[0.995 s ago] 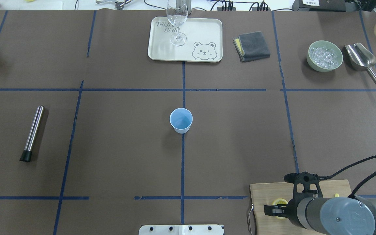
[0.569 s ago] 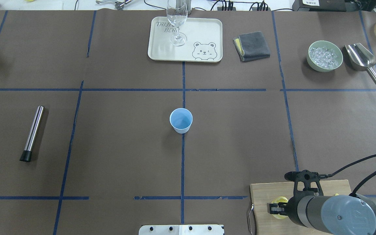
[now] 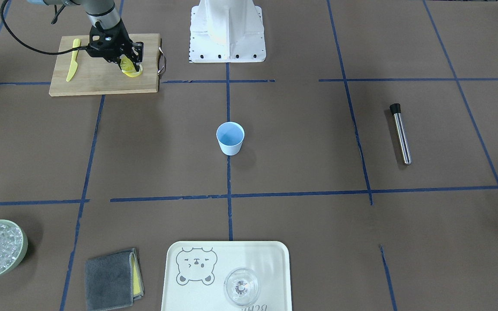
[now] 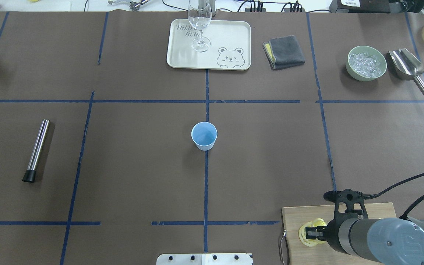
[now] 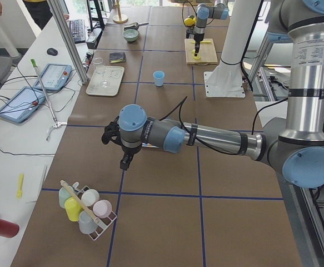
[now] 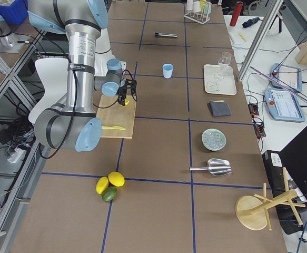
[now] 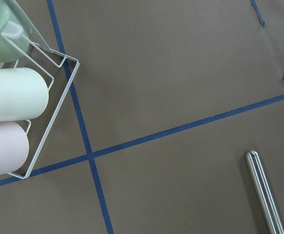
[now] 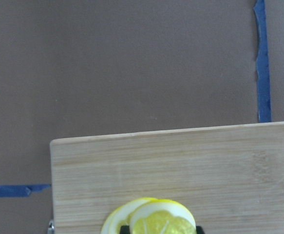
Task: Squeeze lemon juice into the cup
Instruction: 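Grasp the lemon slice with the right gripper and lift it, then carry the lemon slice with the right gripper over the light-blue cup, then lower the lemon slice into the cup and open the right gripper, then raise the right gripper away from the cup while the left gripper grasps the metal cylinder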
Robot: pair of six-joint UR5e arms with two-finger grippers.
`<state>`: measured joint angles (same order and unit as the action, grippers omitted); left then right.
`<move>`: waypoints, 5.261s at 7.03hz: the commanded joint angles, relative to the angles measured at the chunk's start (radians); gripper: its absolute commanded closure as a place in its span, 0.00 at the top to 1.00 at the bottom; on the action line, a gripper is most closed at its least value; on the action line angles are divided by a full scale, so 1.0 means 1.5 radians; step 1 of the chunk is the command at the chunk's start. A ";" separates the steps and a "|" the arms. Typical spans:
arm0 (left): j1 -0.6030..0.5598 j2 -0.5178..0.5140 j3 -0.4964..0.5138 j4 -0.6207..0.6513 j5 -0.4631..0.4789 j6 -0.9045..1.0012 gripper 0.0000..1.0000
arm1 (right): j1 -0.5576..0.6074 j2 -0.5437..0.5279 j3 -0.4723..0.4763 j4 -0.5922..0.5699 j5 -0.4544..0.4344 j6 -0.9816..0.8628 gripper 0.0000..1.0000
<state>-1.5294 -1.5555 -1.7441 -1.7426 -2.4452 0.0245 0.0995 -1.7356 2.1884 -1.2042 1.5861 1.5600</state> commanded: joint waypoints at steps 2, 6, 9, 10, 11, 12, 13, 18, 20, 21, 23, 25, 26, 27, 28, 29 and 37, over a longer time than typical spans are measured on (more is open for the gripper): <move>-0.001 0.000 -0.001 0.000 0.000 0.000 1.00 | 0.002 -0.017 0.013 0.000 -0.001 0.000 0.46; -0.001 0.000 -0.006 0.001 0.000 0.000 1.00 | 0.019 -0.029 0.055 0.000 0.001 0.000 0.46; -0.001 0.001 -0.007 0.001 0.000 0.000 1.00 | 0.076 0.043 0.057 -0.001 0.010 -0.001 0.46; -0.001 0.000 -0.007 0.001 0.000 0.000 1.00 | 0.107 0.085 0.046 -0.001 0.034 -0.001 0.46; -0.001 0.000 -0.006 0.001 0.000 0.000 1.00 | 0.137 0.127 0.029 -0.021 0.049 -0.001 0.46; -0.001 0.000 -0.006 0.001 0.000 0.000 1.00 | 0.170 0.209 0.009 -0.087 0.056 -0.002 0.46; -0.001 0.001 -0.006 0.001 0.000 0.000 1.00 | 0.203 0.318 -0.024 -0.174 0.075 -0.001 0.47; -0.003 0.001 -0.009 0.001 0.000 0.000 1.00 | 0.247 0.553 -0.252 -0.193 0.077 0.036 0.49; -0.002 0.001 -0.009 0.001 0.000 0.000 1.00 | 0.247 0.614 -0.332 -0.190 0.074 0.044 0.50; -0.002 0.001 -0.009 0.001 0.000 0.000 1.00 | 0.247 0.619 -0.353 -0.175 0.073 0.050 0.50; -0.002 0.001 -0.008 0.001 0.000 -0.001 1.00 | 0.247 0.622 -0.396 -0.125 0.073 0.052 0.51; -0.002 0.001 -0.009 0.001 0.000 -0.001 1.00 | 0.247 0.619 -0.395 -0.125 0.076 0.052 0.56; -0.002 0.001 -0.012 0.001 0.000 -0.001 1.00 | 0.247 0.619 -0.395 -0.125 0.078 0.051 0.61; -0.002 0.001 -0.013 0.001 0.000 -0.001 1.00 | 0.247 0.619 -0.393 -0.125 0.078 0.051 0.64; -0.002 0.001 -0.013 0.001 0.000 -0.001 1.00 | 0.247 0.617 -0.392 -0.125 0.079 0.051 0.71; -0.002 0.001 -0.013 0.001 0.000 -0.001 1.00 | 0.247 0.616 -0.392 -0.124 0.079 0.050 0.75; 0.268 -0.028 -0.005 -0.163 0.146 -0.394 1.00 | 0.422 0.346 -0.164 -0.124 0.294 -0.154 1.00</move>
<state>-1.2228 -1.5958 -1.7560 -1.9519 -2.3280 -0.4971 0.6701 -1.1442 1.9105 -1.3907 1.9626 1.4123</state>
